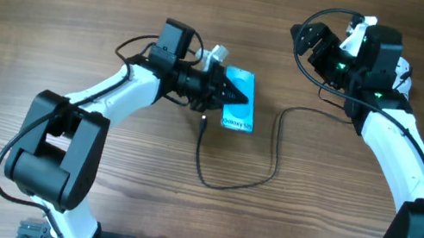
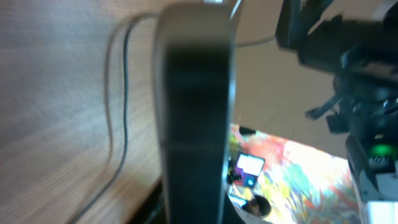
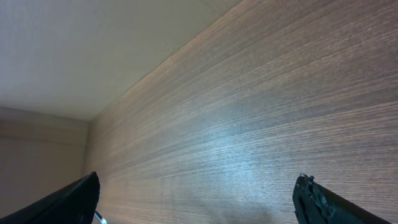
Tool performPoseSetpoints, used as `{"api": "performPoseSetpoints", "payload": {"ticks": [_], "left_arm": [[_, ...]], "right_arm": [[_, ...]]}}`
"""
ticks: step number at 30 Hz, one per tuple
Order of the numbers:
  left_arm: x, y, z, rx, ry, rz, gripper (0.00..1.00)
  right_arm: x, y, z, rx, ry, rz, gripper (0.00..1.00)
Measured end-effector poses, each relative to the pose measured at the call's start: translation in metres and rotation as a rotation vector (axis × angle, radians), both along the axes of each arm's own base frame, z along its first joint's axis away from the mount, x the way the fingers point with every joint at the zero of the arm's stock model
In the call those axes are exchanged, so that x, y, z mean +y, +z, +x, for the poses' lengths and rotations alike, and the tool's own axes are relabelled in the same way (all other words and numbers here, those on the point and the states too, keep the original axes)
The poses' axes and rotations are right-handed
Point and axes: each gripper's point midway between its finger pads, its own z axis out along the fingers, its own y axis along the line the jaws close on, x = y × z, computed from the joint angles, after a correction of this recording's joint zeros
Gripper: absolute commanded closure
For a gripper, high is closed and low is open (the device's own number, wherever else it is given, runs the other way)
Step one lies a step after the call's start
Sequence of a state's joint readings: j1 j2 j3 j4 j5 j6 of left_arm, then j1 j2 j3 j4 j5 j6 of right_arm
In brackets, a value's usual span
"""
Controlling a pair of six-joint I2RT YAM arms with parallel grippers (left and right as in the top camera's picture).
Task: Plug charger to phone and switch on socket
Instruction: 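Raise the phone back up with the left gripper, bottom facing right, then lower the right gripper toward the black cable's USB-C plug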
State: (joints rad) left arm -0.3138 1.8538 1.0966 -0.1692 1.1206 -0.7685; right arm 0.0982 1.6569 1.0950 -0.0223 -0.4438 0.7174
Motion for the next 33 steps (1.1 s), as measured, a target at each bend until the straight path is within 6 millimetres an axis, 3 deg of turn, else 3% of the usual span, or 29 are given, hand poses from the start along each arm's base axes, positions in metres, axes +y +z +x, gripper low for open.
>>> {"api": "performPoseSetpoints", "payload": {"ticks": [5,18,29,30,31,33], "left_arm": [[0.021,-0.005,0.021,-0.090,0.057,0.038,0.96],[0.059,-0.027,0.044,-0.253,0.109,0.178,0.96],[0.107,-0.032,0.063,-0.218,0.231,0.219,0.96],[0.110,-0.032,0.064,-0.214,0.237,0.218,0.96],[0.112,-0.032,0.064,-0.210,0.243,0.218,0.96],[0.116,-0.032,0.066,-0.209,0.251,0.220,0.96]], "right_arm": [[0.000,0.000,0.000,0.000,0.000,0.000,0.00],[0.000,0.000,0.000,0.005,-0.005,0.006,0.00],[0.004,-0.004,-0.006,0.216,-0.161,0.263,0.01],[0.003,-0.010,-0.010,0.247,-0.165,0.259,0.18],[0.003,-0.017,-0.016,0.284,-0.169,0.249,0.50],[0.002,-0.029,-0.026,0.329,-0.151,0.204,0.58]]}}
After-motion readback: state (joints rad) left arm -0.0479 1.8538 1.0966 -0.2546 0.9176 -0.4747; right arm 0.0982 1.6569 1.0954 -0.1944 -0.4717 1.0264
